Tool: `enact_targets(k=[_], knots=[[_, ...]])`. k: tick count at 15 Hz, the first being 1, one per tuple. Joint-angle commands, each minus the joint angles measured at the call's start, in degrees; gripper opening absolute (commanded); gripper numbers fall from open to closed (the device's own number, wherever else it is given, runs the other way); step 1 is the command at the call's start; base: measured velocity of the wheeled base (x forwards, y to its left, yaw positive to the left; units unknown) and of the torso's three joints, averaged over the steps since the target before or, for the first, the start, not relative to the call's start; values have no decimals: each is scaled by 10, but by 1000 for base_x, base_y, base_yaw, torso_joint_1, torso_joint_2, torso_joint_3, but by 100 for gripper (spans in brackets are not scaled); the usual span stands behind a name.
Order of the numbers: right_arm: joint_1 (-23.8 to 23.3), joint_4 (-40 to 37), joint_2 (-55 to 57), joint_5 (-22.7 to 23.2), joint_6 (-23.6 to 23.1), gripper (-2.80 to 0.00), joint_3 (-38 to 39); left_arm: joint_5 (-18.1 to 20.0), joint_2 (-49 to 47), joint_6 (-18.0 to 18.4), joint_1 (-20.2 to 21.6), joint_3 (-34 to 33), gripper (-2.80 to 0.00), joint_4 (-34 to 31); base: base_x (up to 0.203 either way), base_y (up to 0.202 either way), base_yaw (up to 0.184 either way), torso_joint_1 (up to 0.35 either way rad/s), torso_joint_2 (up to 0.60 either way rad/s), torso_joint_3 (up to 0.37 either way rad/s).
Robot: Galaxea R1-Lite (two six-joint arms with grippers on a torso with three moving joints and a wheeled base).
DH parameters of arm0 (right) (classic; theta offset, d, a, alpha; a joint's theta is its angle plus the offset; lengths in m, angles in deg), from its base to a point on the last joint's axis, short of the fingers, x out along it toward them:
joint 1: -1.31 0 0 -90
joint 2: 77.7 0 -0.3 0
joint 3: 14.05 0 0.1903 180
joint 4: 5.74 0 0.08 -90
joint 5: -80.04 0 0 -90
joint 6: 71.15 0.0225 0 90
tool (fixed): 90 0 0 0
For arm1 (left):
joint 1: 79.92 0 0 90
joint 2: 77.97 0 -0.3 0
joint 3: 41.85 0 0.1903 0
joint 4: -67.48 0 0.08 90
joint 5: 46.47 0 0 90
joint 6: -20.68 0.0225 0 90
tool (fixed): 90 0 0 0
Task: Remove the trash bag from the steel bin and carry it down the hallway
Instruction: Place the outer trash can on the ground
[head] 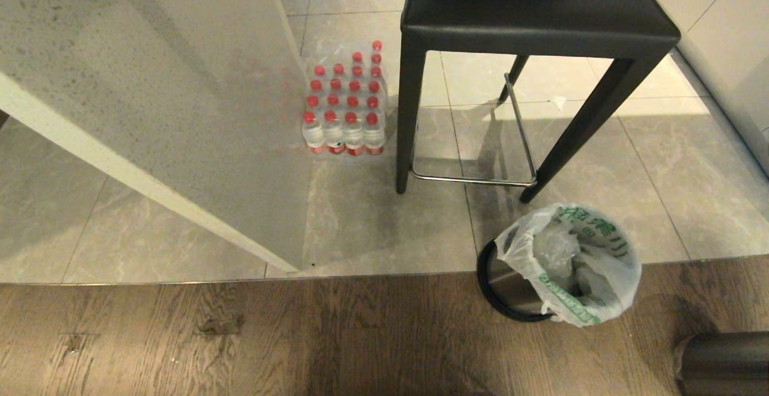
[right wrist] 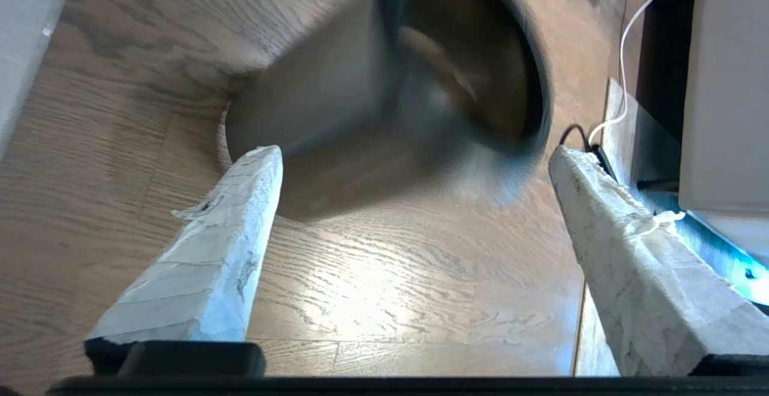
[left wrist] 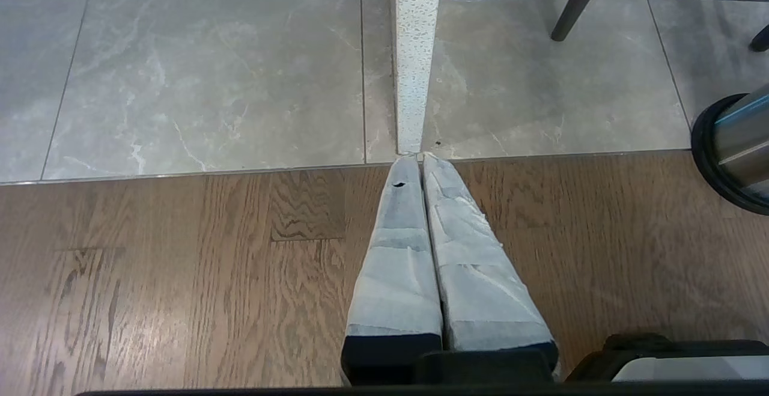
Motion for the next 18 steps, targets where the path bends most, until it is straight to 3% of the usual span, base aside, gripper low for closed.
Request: enact_targets(k=[1, 2, 4, 6, 12, 16, 18], knots=[[2, 0, -44, -2, 0, -253, 14, 0, 0, 0, 0, 0, -280, 0, 0, 0, 0, 0, 0, 0], [8, -1, -59, -2, 0, -280, 24, 0, 0, 0, 0, 0, -280, 0, 0, 0, 0, 0, 0, 0], [34, -8, -104, -1, -5, -280, 47, 0, 0, 0, 0, 0, -280, 0, 0, 0, 0, 0, 0, 0], [71, -68, -169, -1, -15, -280, 57, 0, 0, 0, 0, 0, -280, 0, 0, 0, 0, 0, 0, 0], [310, -280, -373, 15, -21, -280, 95, 0, 0, 0, 0, 0, -280, 0, 0, 0, 0, 0, 0, 0], [475, -400, -522, 98, -58, -280, 132, 0, 0, 0, 0, 0, -280, 0, 0, 0, 0, 0, 0, 0], [513, -409, -571, 145, -96, -280, 177, 0, 0, 0, 0, 0, -280, 0, 0, 0, 0, 0, 0, 0]])
